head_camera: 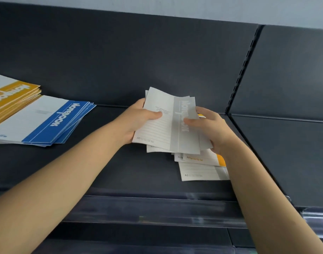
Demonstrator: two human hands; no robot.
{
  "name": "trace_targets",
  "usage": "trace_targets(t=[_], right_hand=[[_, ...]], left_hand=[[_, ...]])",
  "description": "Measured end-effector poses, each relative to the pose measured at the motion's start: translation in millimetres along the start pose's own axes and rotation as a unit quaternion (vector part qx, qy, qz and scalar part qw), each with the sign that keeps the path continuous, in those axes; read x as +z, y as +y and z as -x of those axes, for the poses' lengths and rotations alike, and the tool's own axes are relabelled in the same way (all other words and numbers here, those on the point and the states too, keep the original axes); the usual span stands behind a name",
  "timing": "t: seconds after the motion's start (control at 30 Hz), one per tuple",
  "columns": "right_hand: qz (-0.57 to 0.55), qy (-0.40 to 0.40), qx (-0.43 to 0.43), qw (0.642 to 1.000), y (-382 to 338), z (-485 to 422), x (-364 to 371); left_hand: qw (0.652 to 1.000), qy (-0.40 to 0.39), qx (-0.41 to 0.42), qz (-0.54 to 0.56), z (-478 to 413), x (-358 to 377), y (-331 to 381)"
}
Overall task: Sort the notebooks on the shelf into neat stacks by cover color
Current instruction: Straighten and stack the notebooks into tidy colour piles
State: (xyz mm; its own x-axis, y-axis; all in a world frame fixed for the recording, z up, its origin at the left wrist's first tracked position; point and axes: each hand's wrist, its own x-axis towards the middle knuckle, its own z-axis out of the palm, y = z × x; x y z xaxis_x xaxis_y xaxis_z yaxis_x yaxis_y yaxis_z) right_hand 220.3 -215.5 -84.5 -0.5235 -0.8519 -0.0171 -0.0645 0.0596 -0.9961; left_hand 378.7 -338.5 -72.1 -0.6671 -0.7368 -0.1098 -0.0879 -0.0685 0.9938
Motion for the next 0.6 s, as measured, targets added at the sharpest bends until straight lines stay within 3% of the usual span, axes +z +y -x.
trace_targets(t=[0.27, 0.6], right_hand=[[0.062, 0.042, -0.043, 0.996, -19.1, -4.2, 41.1], [0.193, 0.035, -0.053, 0.979, -66.1, 3.3, 184.8]], left_hand=[[0.994, 0.104, 0.001, 0.035, 13.9, -7.7, 2.3], [0.990, 0.116, 0.045, -0.066, 64.1, -157.2, 30.9]])
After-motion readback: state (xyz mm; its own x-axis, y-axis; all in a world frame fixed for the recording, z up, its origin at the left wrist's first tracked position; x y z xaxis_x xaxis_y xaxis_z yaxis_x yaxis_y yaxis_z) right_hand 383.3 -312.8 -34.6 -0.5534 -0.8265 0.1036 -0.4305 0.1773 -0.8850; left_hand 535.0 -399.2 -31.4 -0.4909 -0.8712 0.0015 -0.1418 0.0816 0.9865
